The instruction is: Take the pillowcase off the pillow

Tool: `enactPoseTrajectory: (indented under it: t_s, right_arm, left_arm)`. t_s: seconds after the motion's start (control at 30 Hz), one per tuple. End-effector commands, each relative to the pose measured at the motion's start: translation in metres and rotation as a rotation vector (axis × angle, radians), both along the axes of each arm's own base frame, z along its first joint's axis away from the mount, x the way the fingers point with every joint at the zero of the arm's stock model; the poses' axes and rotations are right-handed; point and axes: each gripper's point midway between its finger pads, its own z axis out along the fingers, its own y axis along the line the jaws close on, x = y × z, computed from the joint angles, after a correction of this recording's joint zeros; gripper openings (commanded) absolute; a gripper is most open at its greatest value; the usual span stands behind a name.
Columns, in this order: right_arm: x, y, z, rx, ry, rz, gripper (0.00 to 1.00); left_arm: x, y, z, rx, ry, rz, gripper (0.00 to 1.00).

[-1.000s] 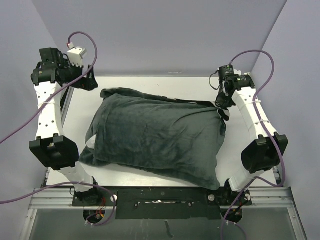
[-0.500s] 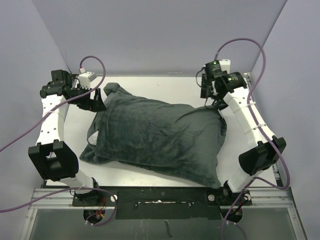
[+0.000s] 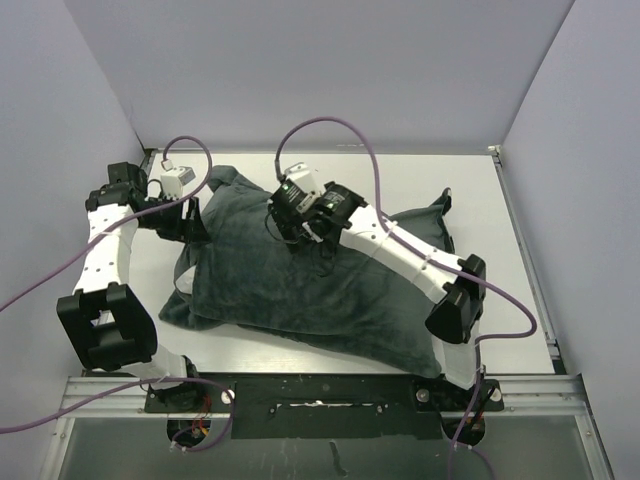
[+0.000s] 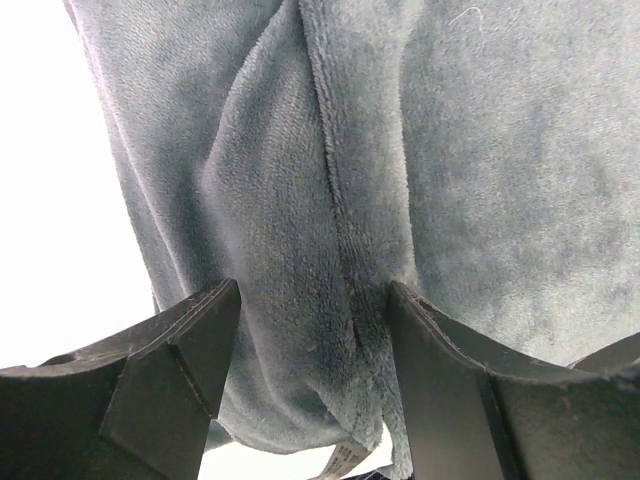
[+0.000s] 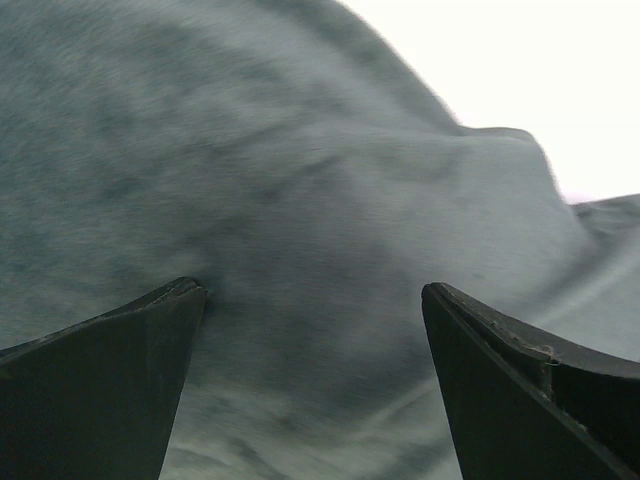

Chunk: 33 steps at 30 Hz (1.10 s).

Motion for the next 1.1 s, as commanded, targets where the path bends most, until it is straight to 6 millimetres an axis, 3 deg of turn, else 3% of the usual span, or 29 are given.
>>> enactPoseTrajectory:
  t_s: [0.0,0.1,0.23,0.37,0.47,0.57,0.7,0.9,1.07]
  right_arm:
    - [-0.008,0.029,-0.002,0.085,0.021,0.045,0.96]
    - [-0.014,0.028,-0.027,0.092,0.072,0.040,0.96]
    - [-0.020,-0.003,-0.065,0.088,0.148,-0.038,0.91]
    - [-0.031,-0.025,-0.089,0.117,0.184,-0.078,0.87]
    - [-0.040,-0.033,-0.099,0.112,0.204,-0.093,0.87]
    - [-0.046,-0.035,-0.105,0.105,0.219,-0.098,0.87]
    - [-0.051,-0.036,-0.109,0.106,0.227,-0.101,0.88]
    - [-0.057,-0.038,-0.110,0.121,0.230,-0.101,0.88]
    - [-0.063,-0.041,-0.115,0.119,0.237,-0.104,0.88]
  left_arm:
    - [0.003,0.005,0.023,0.042,-0.129,-0.014,0.59]
    - [0.005,0.014,0.026,0.048,-0.145,0.009,0.61]
    - [0.007,0.026,0.032,0.043,-0.159,0.021,0.63]
    - [-0.001,0.016,0.018,0.033,-0.127,-0.019,0.63]
    - [-0.013,-0.008,0.011,-0.004,-0.103,-0.076,0.70]
    - [-0.014,-0.029,0.024,-0.017,-0.141,-0.106,0.74]
    - [-0.007,-0.037,0.041,0.009,-0.204,-0.105,0.75]
    - [-0.004,-0.044,0.023,0.069,-0.200,-0.138,0.78]
    - [-0.006,-0.067,0.027,0.029,-0.215,-0.176,0.79]
